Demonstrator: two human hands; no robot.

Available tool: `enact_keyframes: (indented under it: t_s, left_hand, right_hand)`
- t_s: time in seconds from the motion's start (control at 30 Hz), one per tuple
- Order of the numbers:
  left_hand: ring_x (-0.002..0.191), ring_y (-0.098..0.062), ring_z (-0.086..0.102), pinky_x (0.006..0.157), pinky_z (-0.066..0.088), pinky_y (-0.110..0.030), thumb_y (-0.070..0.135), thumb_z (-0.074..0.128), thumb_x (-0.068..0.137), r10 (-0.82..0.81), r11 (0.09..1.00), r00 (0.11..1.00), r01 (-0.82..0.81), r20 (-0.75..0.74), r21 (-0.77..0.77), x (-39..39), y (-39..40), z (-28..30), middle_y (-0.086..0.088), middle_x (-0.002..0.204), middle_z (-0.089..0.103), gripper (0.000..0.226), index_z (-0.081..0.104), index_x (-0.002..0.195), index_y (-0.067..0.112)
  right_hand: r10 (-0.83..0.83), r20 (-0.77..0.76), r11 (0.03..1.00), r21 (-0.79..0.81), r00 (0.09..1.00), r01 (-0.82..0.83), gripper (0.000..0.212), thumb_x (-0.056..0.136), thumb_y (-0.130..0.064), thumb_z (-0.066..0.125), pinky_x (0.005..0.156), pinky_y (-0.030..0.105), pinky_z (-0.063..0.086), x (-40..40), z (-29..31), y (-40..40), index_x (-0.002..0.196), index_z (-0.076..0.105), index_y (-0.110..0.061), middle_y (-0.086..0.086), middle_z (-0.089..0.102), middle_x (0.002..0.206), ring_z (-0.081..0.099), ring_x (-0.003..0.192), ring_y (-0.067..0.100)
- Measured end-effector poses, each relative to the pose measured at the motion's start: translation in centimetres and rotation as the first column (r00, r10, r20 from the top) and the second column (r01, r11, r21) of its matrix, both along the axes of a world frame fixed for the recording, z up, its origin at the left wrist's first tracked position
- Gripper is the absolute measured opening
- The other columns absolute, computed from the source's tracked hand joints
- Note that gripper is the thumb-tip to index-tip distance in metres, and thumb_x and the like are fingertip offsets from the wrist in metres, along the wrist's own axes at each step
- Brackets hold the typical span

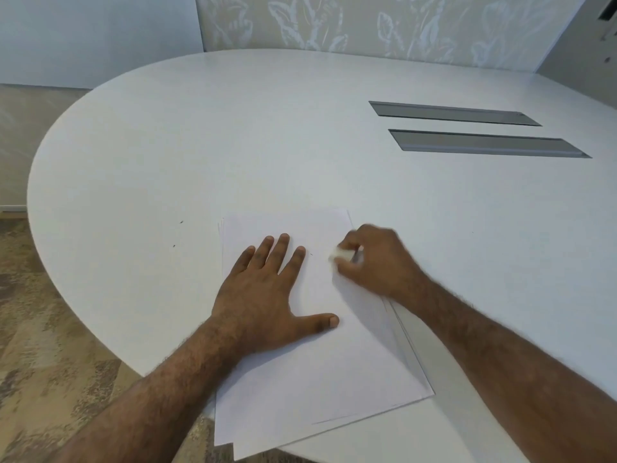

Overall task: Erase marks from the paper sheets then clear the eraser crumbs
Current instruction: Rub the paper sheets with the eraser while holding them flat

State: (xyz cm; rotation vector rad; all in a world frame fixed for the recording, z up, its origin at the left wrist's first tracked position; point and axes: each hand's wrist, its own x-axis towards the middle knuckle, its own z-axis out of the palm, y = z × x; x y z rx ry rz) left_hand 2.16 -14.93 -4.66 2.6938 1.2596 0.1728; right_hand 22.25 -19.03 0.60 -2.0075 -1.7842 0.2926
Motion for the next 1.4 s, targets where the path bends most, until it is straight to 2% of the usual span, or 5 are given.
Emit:
enact_keyframes:
  t_s: [0.53, 0.67, 0.8, 0.93, 1.4]
  left_hand:
    - [0.151, -0.015, -0.019, 0.124, -0.006, -0.041, 0.105, 0.007, 0.057, -0.009, 1.0, 1.0, 0.009, 0.005, 0.006, 0.0, 0.0, -0.1, 0.004, 0.164, -0.019, 0.126, -0.006, 0.157, 0.03]
    - [0.151, -0.014, -0.018, 0.123, -0.006, -0.04, 0.105, 0.008, 0.058, 0.0, 1.0, 1.0, 0.0, 0.015, 0.001, 0.0, -0.2, -0.1, 0.005, 0.165, -0.017, 0.127, -0.004, 0.158, 0.028]
    - [0.151, -0.014, -0.016, 0.124, -0.004, -0.041, 0.105, 0.008, 0.058, 0.002, 1.0, 1.0, -0.002, 0.006, 0.014, 0.1, -0.1, -0.2, 0.003, 0.165, -0.015, 0.131, -0.003, 0.158, 0.022]
    - [0.152, -0.015, -0.013, 0.124, -0.003, -0.041, 0.105, 0.007, 0.057, 0.007, 1.0, 1.0, -0.007, 0.008, 0.012, 0.1, -0.2, -0.1, 0.002, 0.166, -0.013, 0.133, -0.001, 0.159, 0.02]
    - [0.152, -0.014, -0.014, 0.124, -0.002, -0.04, 0.105, 0.007, 0.058, 0.004, 1.0, 1.0, -0.004, -0.009, 0.016, 0.0, -0.2, -0.1, 0.003, 0.165, -0.015, 0.132, -0.004, 0.158, 0.02]
  right_hand:
    - [-0.122, 0.021, 0.992, 0.016, 0.992, 0.121, 0.023, 0.076, -0.043, 0.067, 0.081, 0.037, 0.051, 0.0, -0.5, 2.0, 0.091, 0.069, -0.025, -0.004, 0.067, 0.097, 0.062, 0.094, 0.02]
    - [0.098, 0.035, 0.995, 0.004, 0.995, -0.098, 0.03, 0.072, -0.052, 0.059, 0.076, 0.037, 0.053, -2.4, -1.4, 1.4, 0.087, 0.067, -0.028, -0.008, 0.065, 0.089, 0.062, 0.085, 0.017]
    - [-0.121, 0.037, 0.993, -0.01, 0.992, 0.122, 0.023, 0.078, -0.043, 0.066, 0.082, 0.036, 0.05, -0.3, -0.2, 3.1, 0.092, 0.068, -0.025, -0.003, 0.066, 0.098, 0.062, 0.096, 0.021]
    - [0.12, 0.039, 0.99, -0.076, 0.992, -0.117, 0.035, 0.068, -0.054, 0.057, 0.077, 0.039, 0.053, -2.0, -0.9, -0.2, 0.089, 0.067, -0.028, -0.008, 0.065, 0.09, 0.063, 0.087, 0.016]
    - [-0.101, 0.064, 0.995, 0.017, 0.993, 0.1, 0.027, 0.074, -0.048, 0.06, 0.076, 0.035, 0.051, -1.3, -1.8, -0.4, 0.089, 0.066, -0.025, -0.005, 0.064, 0.093, 0.061, 0.088, 0.02]
